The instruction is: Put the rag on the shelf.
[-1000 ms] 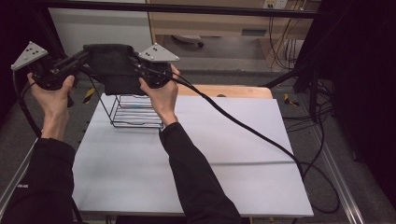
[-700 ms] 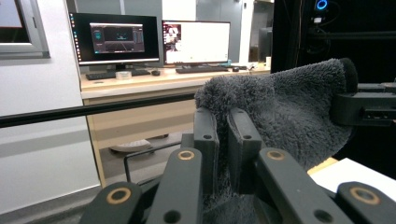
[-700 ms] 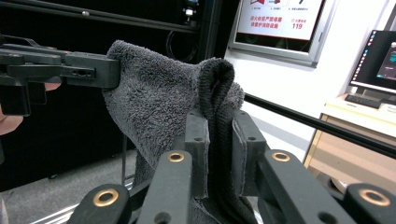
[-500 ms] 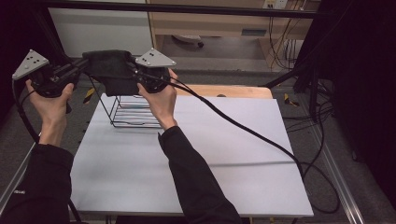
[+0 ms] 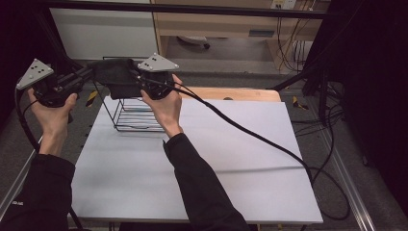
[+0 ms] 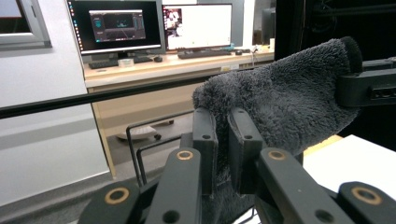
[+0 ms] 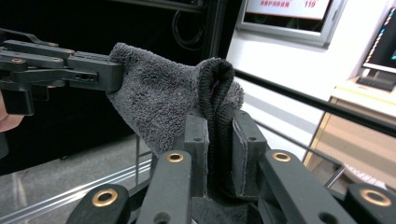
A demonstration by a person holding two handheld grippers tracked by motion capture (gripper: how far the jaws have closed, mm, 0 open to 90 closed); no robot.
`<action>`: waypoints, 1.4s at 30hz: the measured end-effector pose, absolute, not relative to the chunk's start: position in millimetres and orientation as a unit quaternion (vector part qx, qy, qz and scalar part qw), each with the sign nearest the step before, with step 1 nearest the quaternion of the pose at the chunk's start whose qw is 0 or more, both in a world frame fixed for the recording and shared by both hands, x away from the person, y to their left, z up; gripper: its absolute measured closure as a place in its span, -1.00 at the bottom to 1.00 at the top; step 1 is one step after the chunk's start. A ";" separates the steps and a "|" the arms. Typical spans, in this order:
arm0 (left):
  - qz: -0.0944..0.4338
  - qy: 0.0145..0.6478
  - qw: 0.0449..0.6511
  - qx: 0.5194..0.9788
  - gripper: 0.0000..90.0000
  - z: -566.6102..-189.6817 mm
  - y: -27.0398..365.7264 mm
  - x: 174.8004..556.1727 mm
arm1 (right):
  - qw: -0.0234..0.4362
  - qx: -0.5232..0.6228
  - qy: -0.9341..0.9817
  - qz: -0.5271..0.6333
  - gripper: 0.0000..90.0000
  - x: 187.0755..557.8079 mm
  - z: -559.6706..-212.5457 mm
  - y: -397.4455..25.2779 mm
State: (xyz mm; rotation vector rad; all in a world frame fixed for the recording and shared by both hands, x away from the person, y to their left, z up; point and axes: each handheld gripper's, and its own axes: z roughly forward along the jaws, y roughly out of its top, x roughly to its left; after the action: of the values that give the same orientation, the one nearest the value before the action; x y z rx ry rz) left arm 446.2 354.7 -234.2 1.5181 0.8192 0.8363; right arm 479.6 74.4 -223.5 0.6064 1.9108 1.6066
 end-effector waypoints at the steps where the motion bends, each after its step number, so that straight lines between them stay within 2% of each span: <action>1: 0.356 0.351 0.572 0.650 0.83 -235.0 354.4 445.8 | 0.280 0.228 0.716 0.597 0.75 479.0 -223.7 74.3; 15: 0.324 0.371 0.552 0.673 0.71 -243.1 358.2 438.8 | 0.247 0.234 0.744 0.576 0.63 473.3 -223.6 72.6; 32: 0.311 0.380 0.504 0.711 0.48 -263.6 356.3 426.8 | 0.236 0.242 0.778 0.529 0.26 459.1 -230.7 72.1; 42: 0.299 0.398 0.490 0.716 0.26 -285.8 358.2 421.6 | 0.202 0.268 0.784 0.523 -0.02 460.6 -258.9 57.4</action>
State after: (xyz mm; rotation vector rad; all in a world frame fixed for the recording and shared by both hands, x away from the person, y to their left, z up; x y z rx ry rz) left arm 421.6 358.2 -285.8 1.7380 0.9667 0.7261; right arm 460.6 57.4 -258.9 0.7495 2.1877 1.4589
